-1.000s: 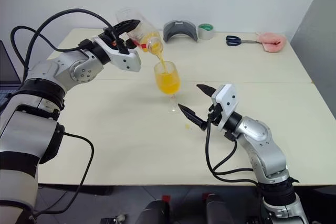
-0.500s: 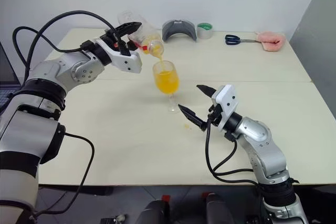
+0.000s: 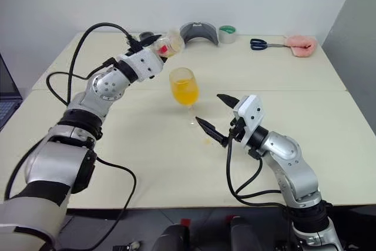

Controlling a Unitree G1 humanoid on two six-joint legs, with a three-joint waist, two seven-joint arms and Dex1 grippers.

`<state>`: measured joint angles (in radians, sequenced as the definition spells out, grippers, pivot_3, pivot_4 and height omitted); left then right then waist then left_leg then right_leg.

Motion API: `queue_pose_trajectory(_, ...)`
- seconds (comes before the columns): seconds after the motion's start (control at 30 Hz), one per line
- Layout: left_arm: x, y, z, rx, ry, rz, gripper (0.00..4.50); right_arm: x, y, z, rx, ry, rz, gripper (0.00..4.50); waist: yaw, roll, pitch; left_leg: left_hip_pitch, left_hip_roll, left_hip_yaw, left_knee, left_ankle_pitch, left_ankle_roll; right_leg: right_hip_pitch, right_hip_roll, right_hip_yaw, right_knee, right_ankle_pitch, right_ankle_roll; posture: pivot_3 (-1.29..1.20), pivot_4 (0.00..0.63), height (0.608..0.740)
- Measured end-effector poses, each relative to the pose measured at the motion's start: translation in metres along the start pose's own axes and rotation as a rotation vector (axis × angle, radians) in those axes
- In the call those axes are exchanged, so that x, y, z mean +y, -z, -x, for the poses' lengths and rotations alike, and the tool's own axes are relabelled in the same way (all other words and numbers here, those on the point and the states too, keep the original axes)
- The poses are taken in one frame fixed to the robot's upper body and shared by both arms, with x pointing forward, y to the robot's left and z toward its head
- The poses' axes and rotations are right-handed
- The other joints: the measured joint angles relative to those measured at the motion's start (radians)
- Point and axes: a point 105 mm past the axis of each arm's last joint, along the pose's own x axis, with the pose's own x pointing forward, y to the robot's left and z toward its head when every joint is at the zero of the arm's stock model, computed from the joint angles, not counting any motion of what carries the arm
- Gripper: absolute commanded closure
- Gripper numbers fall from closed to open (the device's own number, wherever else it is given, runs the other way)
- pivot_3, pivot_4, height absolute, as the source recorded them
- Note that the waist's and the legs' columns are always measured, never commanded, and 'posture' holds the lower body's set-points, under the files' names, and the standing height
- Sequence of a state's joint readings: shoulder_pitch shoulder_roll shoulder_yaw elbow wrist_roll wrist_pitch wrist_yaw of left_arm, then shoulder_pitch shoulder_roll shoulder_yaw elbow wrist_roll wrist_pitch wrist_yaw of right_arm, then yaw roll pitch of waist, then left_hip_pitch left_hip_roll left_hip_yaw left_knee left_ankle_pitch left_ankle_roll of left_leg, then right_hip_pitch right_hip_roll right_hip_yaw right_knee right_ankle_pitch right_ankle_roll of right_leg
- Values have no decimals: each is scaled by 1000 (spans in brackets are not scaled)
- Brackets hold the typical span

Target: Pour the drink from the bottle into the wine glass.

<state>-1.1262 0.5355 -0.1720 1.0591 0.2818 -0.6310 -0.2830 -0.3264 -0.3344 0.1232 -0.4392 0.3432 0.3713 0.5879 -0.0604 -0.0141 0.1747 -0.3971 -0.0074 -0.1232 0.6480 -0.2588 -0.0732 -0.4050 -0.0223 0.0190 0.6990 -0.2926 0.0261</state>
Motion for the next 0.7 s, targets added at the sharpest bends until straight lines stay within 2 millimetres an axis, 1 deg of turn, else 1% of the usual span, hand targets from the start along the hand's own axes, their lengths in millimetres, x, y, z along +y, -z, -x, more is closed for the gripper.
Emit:
queue_pose_trajectory(0.07,5,9,7,40,-47,152,2808,6,-6,-2,-2,-33,14,0,-5,0,0,0,0,0,0,0,0,0,0,0,0,0,0,0,150,740)
queue_pose_trajectory(0.13,7,21,17,84,-80,268,2808,13,-8,-4,7,-74,20,0,-8,0,0,0,0,-1,0,0,0,0,0,0,1,0,0,0,150,740)
queue_pose_trajectory(0.2,7,37,35,153,-132,403,2808,21,-8,-5,38,-121,31,0,-17,0,-1,0,0,-2,1,0,0,0,0,0,1,0,0,0,150,740)
queue_pose_trajectory(0.23,5,44,43,182,-145,446,2808,22,-7,-6,46,-131,31,0,-18,0,-1,0,1,-2,1,0,0,0,0,0,2,0,0,0,150,740)
queue_pose_trajectory(0.27,0,52,55,225,-158,501,2809,26,-7,-7,56,-147,28,0,-22,0,-1,1,1,-2,1,0,0,0,0,0,2,0,0,0,150,740)
queue_pose_trajectory(0.37,-18,70,82,338,-167,610,2809,34,-6,-14,91,-190,20,0,-23,0,-1,0,1,-3,2,0,0,0,0,0,3,0,0,0,150,740)
queue_pose_trajectory(0.4,-22,73,88,366,-173,635,2809,35,-5,-16,100,-197,26,0,-23,0,-1,0,0,-4,2,0,0,0,0,0,3,0,0,0,150,740)
queue_pose_trajectory(0.47,-20,79,100,406,-212,688,2809,38,-5,-23,115,-216,35,0,-21,-2,-2,0,0,-4,3,0,0,0,1,-1,3,0,0,0,150,740)
queue_pose_trajectory(0.6,-16,82,112,423,-255,757,2809,39,-5,-33,119,-231,40,0,-19,-3,-3,0,0,-4,3,0,0,0,0,-1,3,0,0,0,150,740)
queue_pose_trajectory(0.63,-17,84,116,431,-265,781,2809,40,-6,-37,118,-235,41,0,-19,-3,-3,0,0,-4,3,0,0,0,0,-1,3,0,0,0,150,740)
queue_pose_trajectory(0.7,-26,89,123,445,-271,834,2809,42,-7,-43,116,-245,48,0,-19,-3,-3,0,0,-4,3,0,0,0,0,-1,3,0,0,0,150,740)
